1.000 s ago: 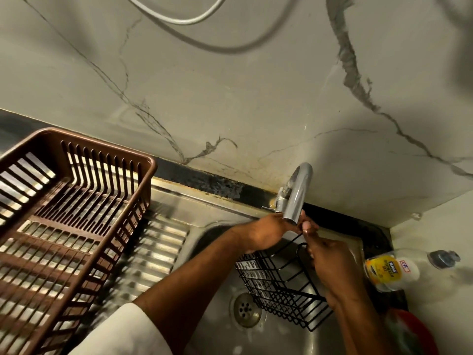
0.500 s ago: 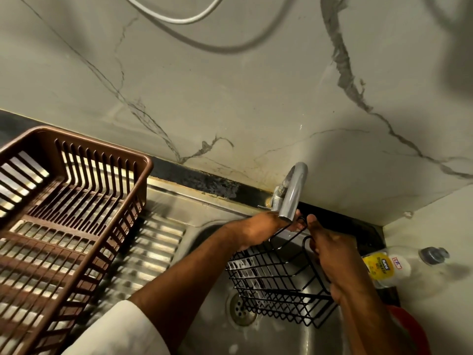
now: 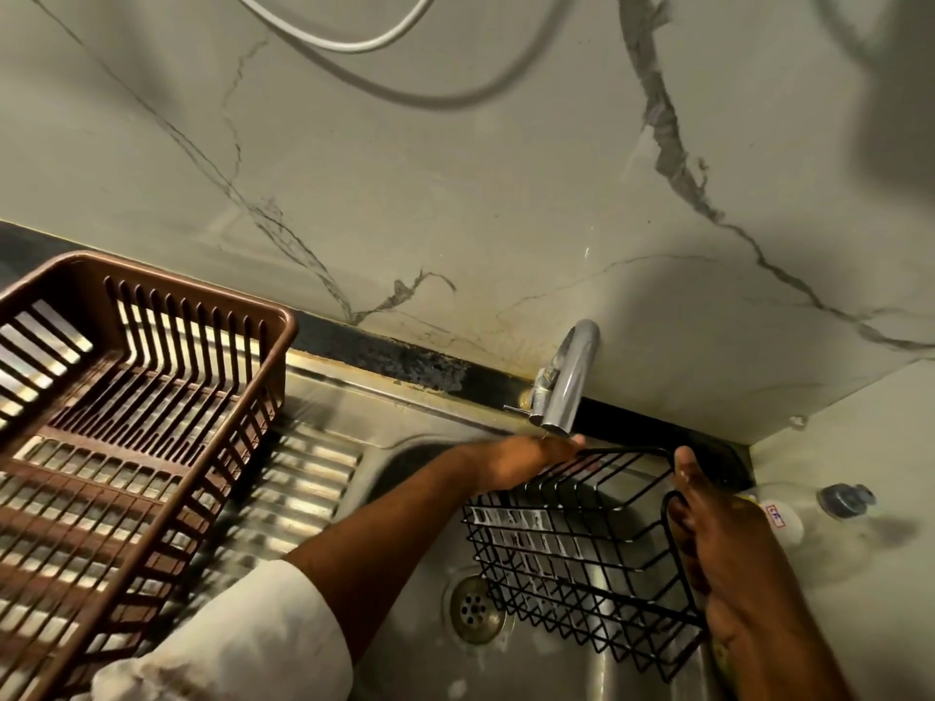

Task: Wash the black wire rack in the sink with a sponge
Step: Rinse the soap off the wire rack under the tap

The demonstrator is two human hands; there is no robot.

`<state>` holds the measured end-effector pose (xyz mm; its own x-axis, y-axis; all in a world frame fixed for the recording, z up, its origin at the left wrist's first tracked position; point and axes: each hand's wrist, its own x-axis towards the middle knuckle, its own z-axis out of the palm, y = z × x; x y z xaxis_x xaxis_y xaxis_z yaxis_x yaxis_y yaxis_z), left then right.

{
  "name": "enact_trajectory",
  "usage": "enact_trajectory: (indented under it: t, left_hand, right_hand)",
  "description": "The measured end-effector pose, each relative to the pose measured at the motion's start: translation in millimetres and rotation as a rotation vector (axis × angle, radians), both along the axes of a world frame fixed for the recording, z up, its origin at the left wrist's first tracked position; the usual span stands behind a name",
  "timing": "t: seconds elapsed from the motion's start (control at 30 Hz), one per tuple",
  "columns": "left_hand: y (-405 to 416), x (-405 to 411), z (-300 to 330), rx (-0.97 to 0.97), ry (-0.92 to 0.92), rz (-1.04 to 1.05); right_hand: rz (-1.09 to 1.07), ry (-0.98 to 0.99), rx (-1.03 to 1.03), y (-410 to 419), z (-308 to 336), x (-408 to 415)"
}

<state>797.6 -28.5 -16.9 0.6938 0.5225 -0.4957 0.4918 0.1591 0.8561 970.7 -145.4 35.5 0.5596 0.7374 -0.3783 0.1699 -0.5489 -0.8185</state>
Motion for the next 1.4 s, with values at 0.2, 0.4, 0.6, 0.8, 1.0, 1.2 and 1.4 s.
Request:
enact_trajectory:
  t: [0.2, 0.4, 0.6, 0.8, 1.0, 1.2, 1.4]
  left_hand:
    - [4.5, 15.0, 22.4, 0.006, -0.057, -0.019]
    - [11.5, -6.0, -4.6, 0.060, 0.073, 0.021]
    - [14.2, -15.3, -17.9, 0.063, 0.068, 0.058]
    - [9.4, 19.3, -12.0, 0.170, -0.005, -0.101]
    - [11.5, 14.5, -9.0, 0.136, -0.076, -0.027]
    - [20.4, -1.3, -23.3, 0.107, 0.028, 0.045]
    - [-0.4, 26.0, 0.3, 0.064, -0.105, -0.047]
  right_hand:
    - [0.000, 0.012, 0.023, 0.4, -3.4, -8.4]
    - [-0.014, 0.160, 0.009, -13.4, 7.3, 7.1]
    - [-0.067, 0.249, 0.068, -29.2, 19.4, 15.0]
    - [-0.071, 0.194, 0.075, -27.3, 7.2, 5.7]
    - [-0.094, 0.191, 0.077, -31.5, 8.9, 11.6]
    - [-0.121, 0.225, 0.074, -37.1, 27.5, 9.9]
    - [-0.004, -0.087, 0.105, -13.9, 10.6, -17.8]
